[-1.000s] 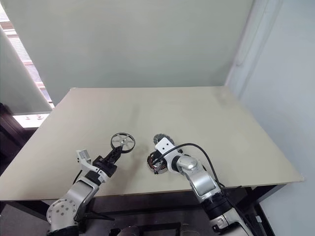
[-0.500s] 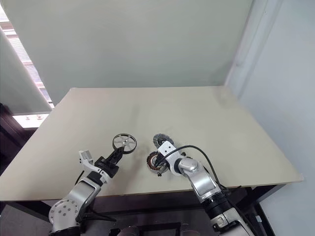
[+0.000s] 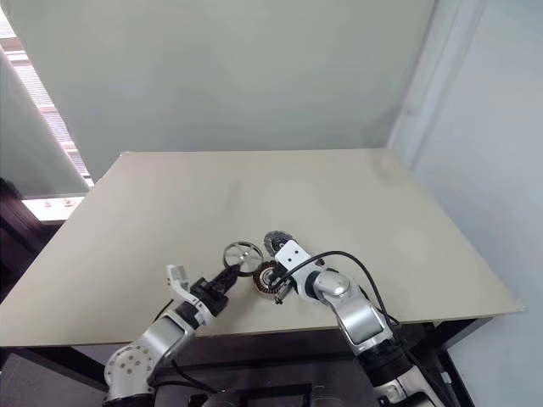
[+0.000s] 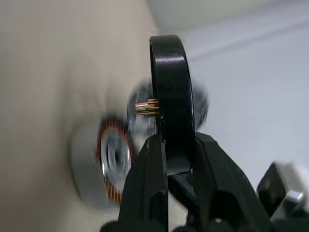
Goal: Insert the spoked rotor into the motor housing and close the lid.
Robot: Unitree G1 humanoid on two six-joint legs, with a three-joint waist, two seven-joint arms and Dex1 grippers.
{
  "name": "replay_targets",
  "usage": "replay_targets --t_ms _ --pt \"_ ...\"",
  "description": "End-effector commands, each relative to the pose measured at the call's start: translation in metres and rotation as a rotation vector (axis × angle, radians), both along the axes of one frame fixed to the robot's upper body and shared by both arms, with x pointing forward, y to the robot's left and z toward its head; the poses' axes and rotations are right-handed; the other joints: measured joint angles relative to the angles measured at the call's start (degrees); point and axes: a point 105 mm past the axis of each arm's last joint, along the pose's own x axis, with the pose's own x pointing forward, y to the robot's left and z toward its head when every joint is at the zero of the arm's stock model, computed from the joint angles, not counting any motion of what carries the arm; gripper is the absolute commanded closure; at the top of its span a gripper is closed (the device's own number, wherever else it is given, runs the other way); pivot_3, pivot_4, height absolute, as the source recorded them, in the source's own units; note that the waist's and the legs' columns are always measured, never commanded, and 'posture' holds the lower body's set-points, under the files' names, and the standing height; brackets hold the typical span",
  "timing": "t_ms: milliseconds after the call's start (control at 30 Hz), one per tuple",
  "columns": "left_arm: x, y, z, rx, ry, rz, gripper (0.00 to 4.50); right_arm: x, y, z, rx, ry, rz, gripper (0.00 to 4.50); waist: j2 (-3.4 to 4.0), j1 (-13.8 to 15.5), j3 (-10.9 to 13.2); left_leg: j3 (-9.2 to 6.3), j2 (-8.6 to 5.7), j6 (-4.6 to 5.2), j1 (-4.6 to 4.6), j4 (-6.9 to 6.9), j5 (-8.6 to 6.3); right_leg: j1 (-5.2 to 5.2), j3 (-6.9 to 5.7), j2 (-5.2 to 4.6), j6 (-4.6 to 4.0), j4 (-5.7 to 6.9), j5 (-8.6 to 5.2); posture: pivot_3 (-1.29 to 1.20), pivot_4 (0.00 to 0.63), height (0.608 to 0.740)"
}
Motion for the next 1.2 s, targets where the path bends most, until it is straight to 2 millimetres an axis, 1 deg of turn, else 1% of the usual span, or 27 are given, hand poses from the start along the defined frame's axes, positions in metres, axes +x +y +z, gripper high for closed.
replay_targets --t_ms 33,167,300,433,567,867,1200 --pt "0.003 -0.011 0.001 -0.030 -0.013 -0.034 3.88 0.000 -0.008 0.017 0.006 -0.060 -0.027 4.50 0.01 -0.03 0.00 0.00 0.00 -0.02 0.00 0.01 -0.01 0.00 0.00 0.00 0.00 0.01 0.00 0.00 0.000 0.740" --pt "0.008 -0.015 -0.004 -0.045 0.005 -0.044 3.88 -0.008 -0.018 0.010 -0.014 -0.039 -0.064 4.50 0.00 -0.01 0.00 -0.01 0.01 -0.12 0.00 0.04 -0.07 -0.02 -0.01 0.00 0.00 0.01 0.00 0.00 0.000 0.740" --pt "0.012 -0.021 -0.010 -0.050 0.021 -0.066 3.88 -0.015 -0.024 0.007 -0.019 -0.022 -0.091 4.50 0.00 0.00 0.00 0.00 0.01 -0.12 0.00 0.09 -0.07 0.01 -0.01 -0.01 0.00 -0.01 0.00 0.00 0.000 0.740" --pt "0.013 -0.031 -0.013 -0.067 0.029 -0.094 3.88 -0.019 -0.030 0.006 -0.025 -0.014 -0.115 4.50 0.00 0.00 0.00 0.00 0.01 -0.13 -0.01 0.12 -0.07 0.02 -0.01 -0.02 0.00 -0.01 0.00 0.00 0.000 0.740" --pt "0.012 -0.037 -0.014 -0.072 0.031 -0.118 3.88 -0.021 -0.031 0.007 -0.027 -0.012 -0.127 4.50 0.00 0.00 0.01 0.00 0.00 -0.13 -0.01 0.13 -0.08 0.02 -0.01 -0.02 0.00 -0.01 0.00 0.00 0.000 0.740" --pt "0.017 -0.054 -0.013 -0.084 0.034 -0.164 3.88 -0.025 -0.036 0.005 -0.034 -0.001 -0.149 4.50 0.00 0.02 0.01 -0.01 0.00 -0.13 -0.01 0.12 -0.08 0.02 -0.01 -0.03 0.00 -0.02 0.00 0.00 0.000 0.740" --pt "0.018 -0.061 -0.013 -0.095 0.032 -0.188 3.88 -0.026 -0.039 0.006 -0.040 0.001 -0.160 4.50 0.00 0.01 0.01 -0.01 0.00 -0.13 -0.01 0.12 -0.08 0.02 -0.01 -0.02 0.00 -0.02 0.00 0.00 0.000 0.740"
